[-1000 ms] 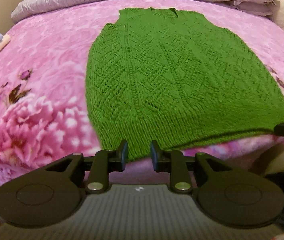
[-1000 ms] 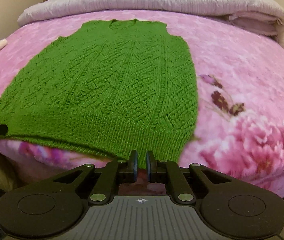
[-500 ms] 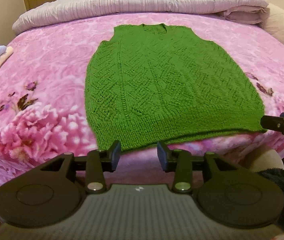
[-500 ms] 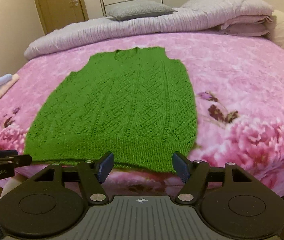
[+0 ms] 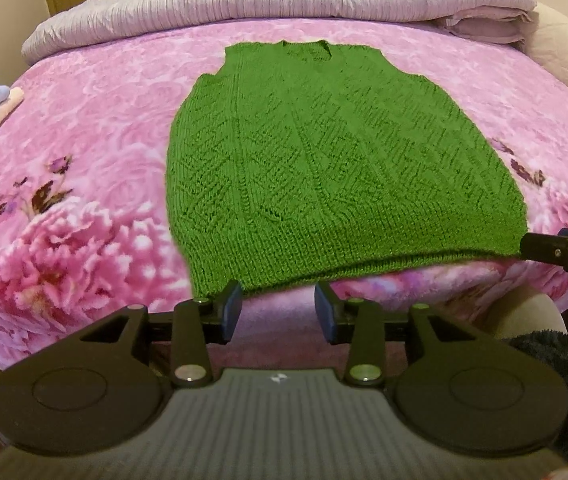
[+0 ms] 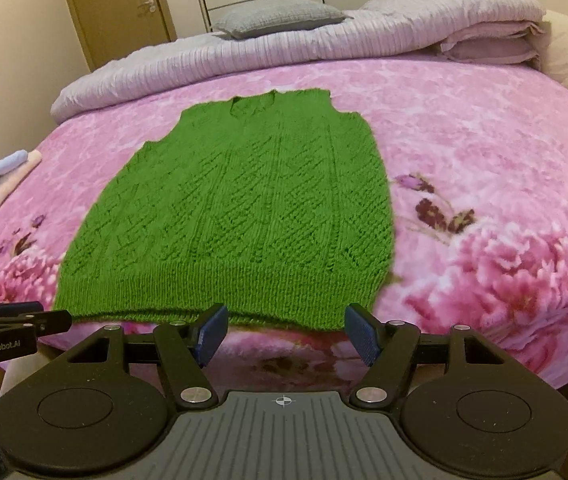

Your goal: Fold clothes

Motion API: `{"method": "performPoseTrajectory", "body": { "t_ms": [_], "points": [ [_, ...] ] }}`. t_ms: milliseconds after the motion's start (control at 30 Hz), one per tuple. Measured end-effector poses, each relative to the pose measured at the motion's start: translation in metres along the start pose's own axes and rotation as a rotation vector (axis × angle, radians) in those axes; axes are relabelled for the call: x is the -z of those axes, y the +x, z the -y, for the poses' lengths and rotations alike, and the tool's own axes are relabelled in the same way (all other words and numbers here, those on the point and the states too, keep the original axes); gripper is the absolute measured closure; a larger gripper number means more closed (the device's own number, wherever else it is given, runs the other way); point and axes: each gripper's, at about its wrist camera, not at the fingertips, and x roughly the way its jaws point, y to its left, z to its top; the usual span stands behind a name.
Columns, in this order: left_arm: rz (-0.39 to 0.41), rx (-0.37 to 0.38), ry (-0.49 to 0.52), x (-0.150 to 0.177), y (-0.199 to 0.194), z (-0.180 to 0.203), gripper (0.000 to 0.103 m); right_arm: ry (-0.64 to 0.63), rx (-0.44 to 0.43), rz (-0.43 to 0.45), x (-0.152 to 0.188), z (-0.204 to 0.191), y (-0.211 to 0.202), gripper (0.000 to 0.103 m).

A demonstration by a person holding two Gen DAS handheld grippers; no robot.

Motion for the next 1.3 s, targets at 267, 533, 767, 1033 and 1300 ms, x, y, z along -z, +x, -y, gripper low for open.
{"method": "performPoseTrajectory", "body": {
  "t_ms": [267, 533, 767, 1033, 1300],
  "points": [
    [-0.021, -0.008, -0.021, -0.003, 0.009, -0.007, 0.067, -0.012, -0.009, -0.025, -0.004, -0.003, 0.010, 0.035],
    [-0.040, 0.032, -0.032, -0.014, 0.023, -0.013, 0.067, -0.017, 0.009, -0.049, -0.014, 0.008, 0.022, 0.035],
    [0.003, 0.062, -0.052, -0.049, 0.044, -0.046, 0.067, -0.033, -0.006, 0.009, -0.051, 0.047, 0.033, 0.035],
    [0.035, 0.084, -0.022, -0.128, 0.106, -0.087, 0.064, -0.135, -0.029, 0.014, -0.121, 0.114, 0.079, 0.035],
    [0.048, 0.138, -0.016, -0.225, 0.202, -0.121, 0.062, -0.041, -0.198, -0.060, -0.197, 0.191, 0.170, 0.035]
  ]
}}
